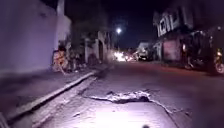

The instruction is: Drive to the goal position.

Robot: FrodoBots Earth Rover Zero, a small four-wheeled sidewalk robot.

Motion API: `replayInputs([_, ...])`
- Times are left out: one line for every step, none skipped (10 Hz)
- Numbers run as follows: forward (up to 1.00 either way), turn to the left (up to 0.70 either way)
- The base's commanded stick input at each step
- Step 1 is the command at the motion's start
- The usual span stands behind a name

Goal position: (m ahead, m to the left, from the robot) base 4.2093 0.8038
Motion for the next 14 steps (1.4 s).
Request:
replayInputs([0.0,0.0])
replayInputs([0.0,0.0])
replayInputs([0.0,0.0])
replayInputs([0.0,0.0])
replayInputs([-0.07,0.0])
replayInputs([-0.61,0.0])
replayInputs([-0.7,0.0])
replayInputs([-0.7,0.0])
replayInputs([-0.7,0.0])
replayInputs([-0.7,0.0])
replayInputs([-0.7,0.0])
replayInputs([-0.7,0.0])
replayInputs([-0.7,0.0])
replayInputs([-0.7,0.0])
